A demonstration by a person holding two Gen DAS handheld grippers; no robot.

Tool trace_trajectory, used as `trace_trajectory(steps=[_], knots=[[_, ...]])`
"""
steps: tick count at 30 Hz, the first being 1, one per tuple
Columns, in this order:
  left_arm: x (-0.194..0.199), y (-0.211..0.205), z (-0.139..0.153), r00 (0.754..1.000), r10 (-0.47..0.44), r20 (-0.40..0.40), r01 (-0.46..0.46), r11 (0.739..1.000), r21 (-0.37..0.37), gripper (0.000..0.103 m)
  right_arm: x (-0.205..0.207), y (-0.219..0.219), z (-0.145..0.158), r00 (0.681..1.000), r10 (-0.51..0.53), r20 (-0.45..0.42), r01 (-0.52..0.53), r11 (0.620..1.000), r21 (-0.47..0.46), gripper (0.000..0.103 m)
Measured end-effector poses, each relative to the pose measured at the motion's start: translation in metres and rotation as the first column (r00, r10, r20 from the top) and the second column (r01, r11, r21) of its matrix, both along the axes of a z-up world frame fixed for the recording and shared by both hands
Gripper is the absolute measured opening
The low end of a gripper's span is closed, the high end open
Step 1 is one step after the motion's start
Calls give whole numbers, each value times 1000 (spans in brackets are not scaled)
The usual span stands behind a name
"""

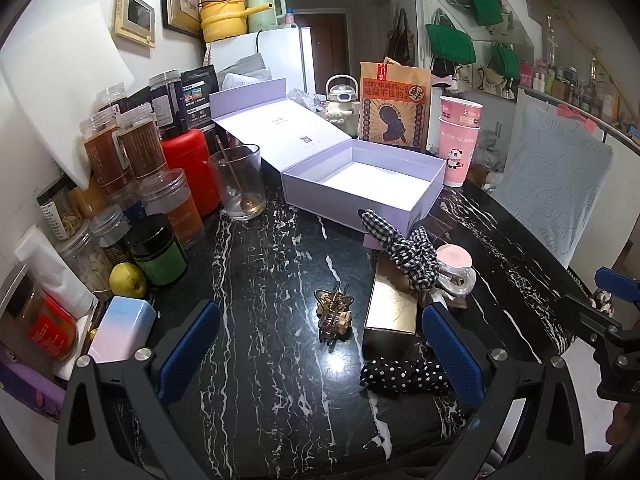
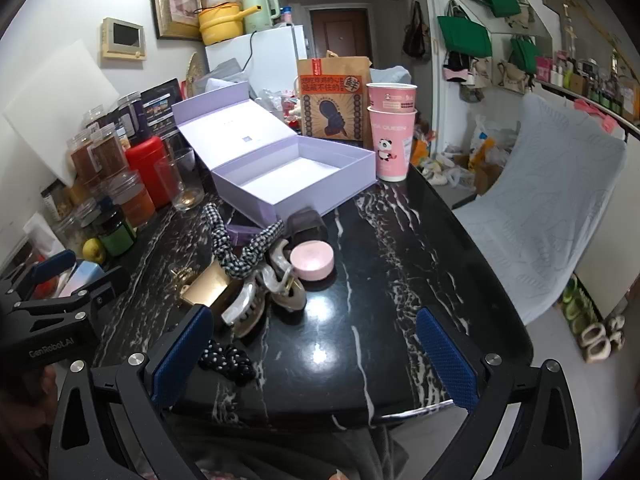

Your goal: Organize rigid objects

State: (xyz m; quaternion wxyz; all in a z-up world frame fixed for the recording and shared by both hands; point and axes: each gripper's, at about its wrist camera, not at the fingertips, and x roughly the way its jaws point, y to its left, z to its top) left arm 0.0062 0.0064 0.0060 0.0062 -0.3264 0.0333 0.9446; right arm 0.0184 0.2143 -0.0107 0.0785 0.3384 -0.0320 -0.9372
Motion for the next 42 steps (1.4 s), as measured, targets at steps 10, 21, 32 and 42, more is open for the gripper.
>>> trace_trajectory(steps=[10,21,32,42], knots=[[2,1,0,1000,-8,-1,8,1000,0,103,-2,-1,-1,1000,6,8,-6,1000,2,103],[2,-1,3,1000,-2,-3,1,1000,-6,103,-3,-2,-2,1000,11,14,-11,1000,5,103],[6,-7,6,1000,10,-6,-10,1000,-10,103,0,-9,-1,999,35,9,-35,999,0,103],[12,-19,-1,1000,29,-1,-29,1000,0,103,0,-22,-9,996,87,24,-87,996,-1,103]])
